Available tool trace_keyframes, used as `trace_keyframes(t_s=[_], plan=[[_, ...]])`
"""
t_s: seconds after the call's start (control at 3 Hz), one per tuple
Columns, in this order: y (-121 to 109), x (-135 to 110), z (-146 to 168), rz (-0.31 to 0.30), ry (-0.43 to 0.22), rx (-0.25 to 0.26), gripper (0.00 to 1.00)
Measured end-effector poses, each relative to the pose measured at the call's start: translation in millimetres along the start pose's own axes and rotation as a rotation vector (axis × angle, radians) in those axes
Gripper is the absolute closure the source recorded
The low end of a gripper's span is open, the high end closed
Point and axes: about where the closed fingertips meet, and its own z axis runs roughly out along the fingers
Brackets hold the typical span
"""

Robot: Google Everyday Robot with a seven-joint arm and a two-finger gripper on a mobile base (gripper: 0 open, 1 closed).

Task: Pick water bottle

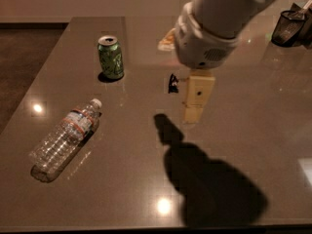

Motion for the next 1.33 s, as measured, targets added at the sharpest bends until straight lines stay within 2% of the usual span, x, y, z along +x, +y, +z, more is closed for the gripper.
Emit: trace_keyframes(t_s=[0.67, 1.33], plan=[[-13.9, -65.8, 53.0, -0.202, -0.051, -0.099, 0.0], [-11.4, -114.5, 92.4, -0.356, -0.083, -0.183, 0.0]])
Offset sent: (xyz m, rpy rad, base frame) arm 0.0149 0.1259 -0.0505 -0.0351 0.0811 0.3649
